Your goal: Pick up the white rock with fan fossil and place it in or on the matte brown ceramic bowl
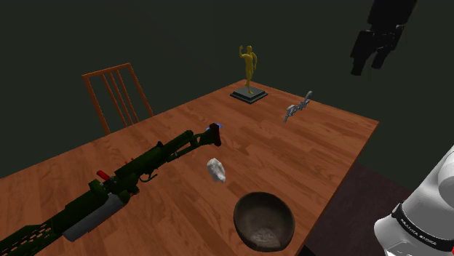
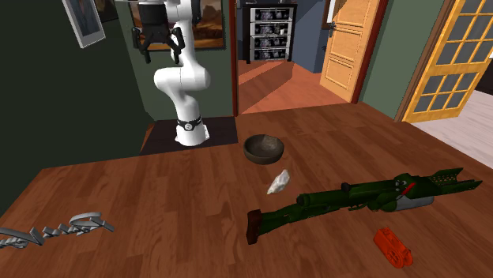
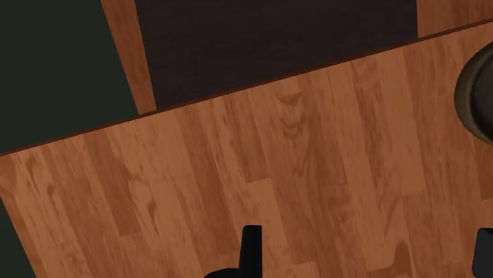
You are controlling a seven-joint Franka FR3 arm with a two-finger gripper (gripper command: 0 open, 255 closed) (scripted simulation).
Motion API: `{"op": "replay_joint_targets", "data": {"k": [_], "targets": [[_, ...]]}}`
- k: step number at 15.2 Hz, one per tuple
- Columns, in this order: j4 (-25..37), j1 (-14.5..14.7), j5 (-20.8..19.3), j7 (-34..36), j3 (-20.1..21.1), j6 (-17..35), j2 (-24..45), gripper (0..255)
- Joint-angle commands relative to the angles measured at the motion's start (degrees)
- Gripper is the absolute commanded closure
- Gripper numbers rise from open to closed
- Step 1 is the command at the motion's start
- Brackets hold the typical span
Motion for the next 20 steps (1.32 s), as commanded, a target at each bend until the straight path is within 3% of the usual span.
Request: {"op": "replay_joint_targets", "data": {"k": [1,11,20], "targets": [[0.0,0.0,0.0,0.0,0.0,0.0,0.0,0],[-5.0,1.2,7.0,15.3,12.2,12.3,7.5,0],[-2.5,0.8,9.0,29.4,23.3,23.8,21.5,0]]}}
